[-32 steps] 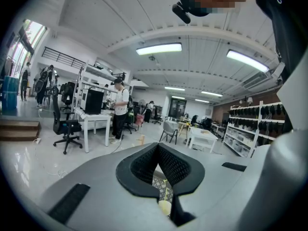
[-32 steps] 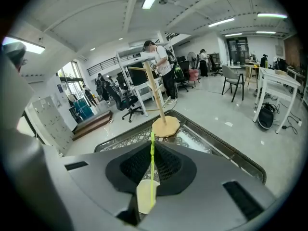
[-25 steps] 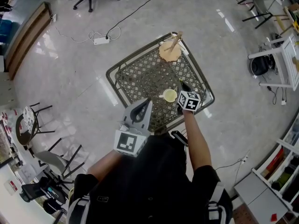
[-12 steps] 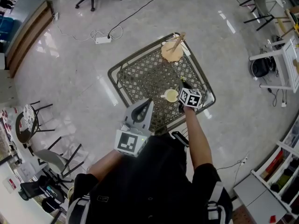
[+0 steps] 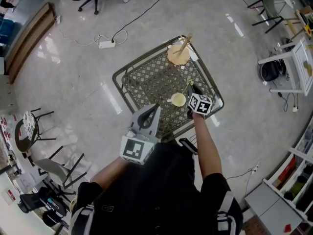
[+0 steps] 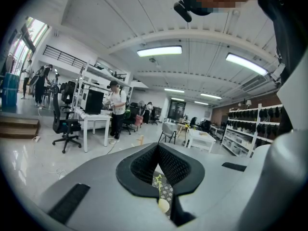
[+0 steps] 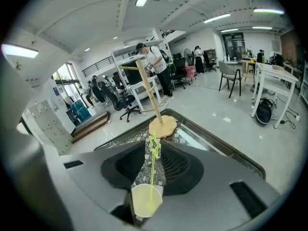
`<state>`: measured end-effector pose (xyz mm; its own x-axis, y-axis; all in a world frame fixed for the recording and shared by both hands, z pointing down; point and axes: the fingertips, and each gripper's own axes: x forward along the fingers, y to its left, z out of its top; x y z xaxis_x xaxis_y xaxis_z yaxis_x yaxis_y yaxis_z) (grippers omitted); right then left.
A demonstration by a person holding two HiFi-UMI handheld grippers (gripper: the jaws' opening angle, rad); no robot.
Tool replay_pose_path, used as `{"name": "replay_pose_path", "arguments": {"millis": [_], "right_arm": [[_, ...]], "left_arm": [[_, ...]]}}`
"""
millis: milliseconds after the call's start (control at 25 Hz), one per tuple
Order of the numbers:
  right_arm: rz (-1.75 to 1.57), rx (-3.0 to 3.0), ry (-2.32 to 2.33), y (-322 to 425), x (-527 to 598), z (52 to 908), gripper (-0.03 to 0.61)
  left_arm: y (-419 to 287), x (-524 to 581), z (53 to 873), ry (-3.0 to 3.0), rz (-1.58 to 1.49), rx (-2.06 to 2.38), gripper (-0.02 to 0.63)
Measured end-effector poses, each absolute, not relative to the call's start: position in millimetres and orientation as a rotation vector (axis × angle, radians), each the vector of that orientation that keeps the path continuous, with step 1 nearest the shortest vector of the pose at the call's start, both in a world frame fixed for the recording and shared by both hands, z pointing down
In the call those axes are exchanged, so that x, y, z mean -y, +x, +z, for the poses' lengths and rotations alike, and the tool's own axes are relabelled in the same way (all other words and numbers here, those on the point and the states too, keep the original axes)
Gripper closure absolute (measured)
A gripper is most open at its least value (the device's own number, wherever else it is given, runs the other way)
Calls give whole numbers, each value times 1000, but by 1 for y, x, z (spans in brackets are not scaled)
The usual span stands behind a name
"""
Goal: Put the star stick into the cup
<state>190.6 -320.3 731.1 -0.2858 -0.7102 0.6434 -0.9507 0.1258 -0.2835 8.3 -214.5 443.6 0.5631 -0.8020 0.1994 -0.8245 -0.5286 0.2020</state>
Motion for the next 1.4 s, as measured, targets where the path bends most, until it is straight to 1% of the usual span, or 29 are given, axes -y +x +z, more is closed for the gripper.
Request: {"name": "replay_pose_path", "arguments": {"millis": [520, 800, 1160, 1400], "right_arm": [[877, 2122, 1816, 206, 272, 650, 492], [831, 2218, 1938, 199, 233, 584, 532], [588, 2225, 2044, 184, 167, 520, 545], [567, 2236, 2091, 174, 129, 492, 552]], "left_arm": [[13, 181, 436, 2596, 104, 1271, 598], [15, 173, 427, 2619, 73, 1258, 598], [15, 158, 424, 2661, 121, 1227, 598], [19, 151, 419, 2670, 92, 1208, 598]]}}
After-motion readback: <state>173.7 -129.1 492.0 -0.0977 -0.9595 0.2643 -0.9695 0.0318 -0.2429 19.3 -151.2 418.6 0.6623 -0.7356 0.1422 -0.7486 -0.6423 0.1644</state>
